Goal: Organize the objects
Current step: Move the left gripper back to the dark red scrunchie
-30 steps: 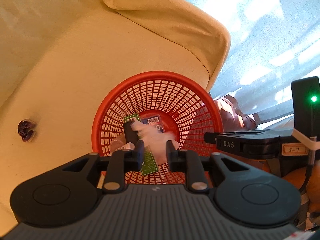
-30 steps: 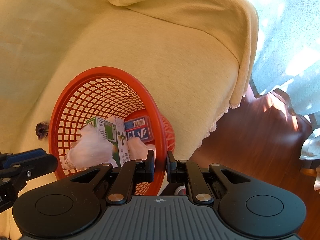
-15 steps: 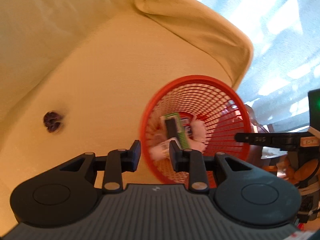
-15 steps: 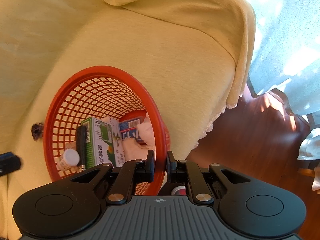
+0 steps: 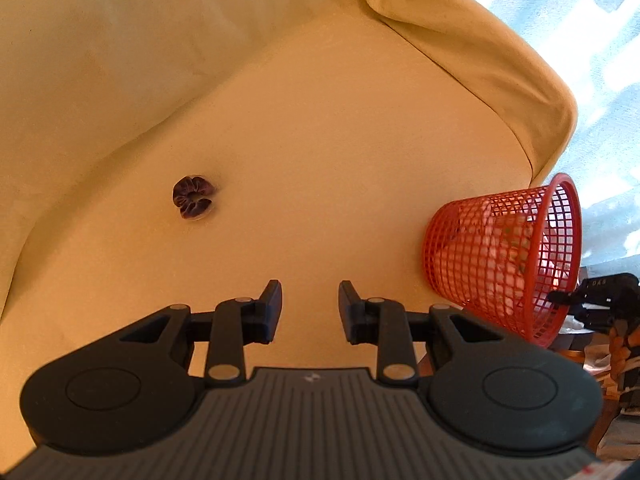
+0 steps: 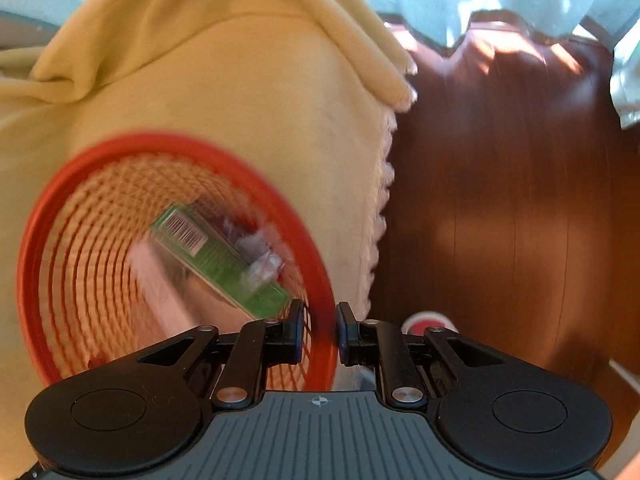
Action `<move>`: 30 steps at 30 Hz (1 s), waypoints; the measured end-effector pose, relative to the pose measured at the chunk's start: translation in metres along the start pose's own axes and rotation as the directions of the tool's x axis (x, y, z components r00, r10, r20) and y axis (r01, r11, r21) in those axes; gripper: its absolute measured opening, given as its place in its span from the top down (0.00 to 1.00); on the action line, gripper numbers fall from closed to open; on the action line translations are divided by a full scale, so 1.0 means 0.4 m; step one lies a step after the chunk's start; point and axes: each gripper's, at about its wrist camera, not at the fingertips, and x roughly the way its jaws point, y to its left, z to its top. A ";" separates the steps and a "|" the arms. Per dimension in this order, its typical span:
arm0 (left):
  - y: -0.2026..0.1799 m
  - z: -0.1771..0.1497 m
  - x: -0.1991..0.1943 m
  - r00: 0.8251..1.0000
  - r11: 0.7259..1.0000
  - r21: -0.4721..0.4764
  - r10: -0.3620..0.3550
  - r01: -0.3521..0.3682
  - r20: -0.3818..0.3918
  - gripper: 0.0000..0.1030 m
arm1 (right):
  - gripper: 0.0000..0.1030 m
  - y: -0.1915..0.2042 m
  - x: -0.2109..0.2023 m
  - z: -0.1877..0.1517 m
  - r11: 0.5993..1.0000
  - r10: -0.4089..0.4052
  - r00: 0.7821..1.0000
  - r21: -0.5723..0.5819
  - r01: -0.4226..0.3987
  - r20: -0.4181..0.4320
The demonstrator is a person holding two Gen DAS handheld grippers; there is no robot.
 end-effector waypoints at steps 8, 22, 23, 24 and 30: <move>0.003 0.011 0.004 1.000 1.000 -0.004 0.008 -0.008 0.016 0.75 | 0.89 0.119 -0.032 -0.018 0.990 0.010 1.000 -0.139 -0.006 0.028; 0.175 0.041 0.058 0.991 0.991 -0.076 0.113 -0.107 0.069 0.63 | 0.88 0.180 -0.016 -0.039 0.977 -0.073 0.995 -0.197 0.085 0.069; 0.189 0.044 0.068 0.991 0.990 -0.077 0.120 -0.115 0.067 0.63 | 0.88 0.184 -0.015 -0.043 0.975 -0.080 0.994 -0.204 0.094 0.074; 0.203 0.048 0.078 0.990 0.990 -0.075 0.122 -0.116 0.068 0.63 | 0.88 0.189 -0.015 -0.044 0.973 -0.086 0.993 -0.209 0.101 0.079; 0.273 0.067 0.134 0.990 0.994 -0.044 0.107 -0.103 0.093 0.59 | 0.88 0.224 -0.009 -0.047 0.958 -0.132 0.985 -0.239 0.156 0.113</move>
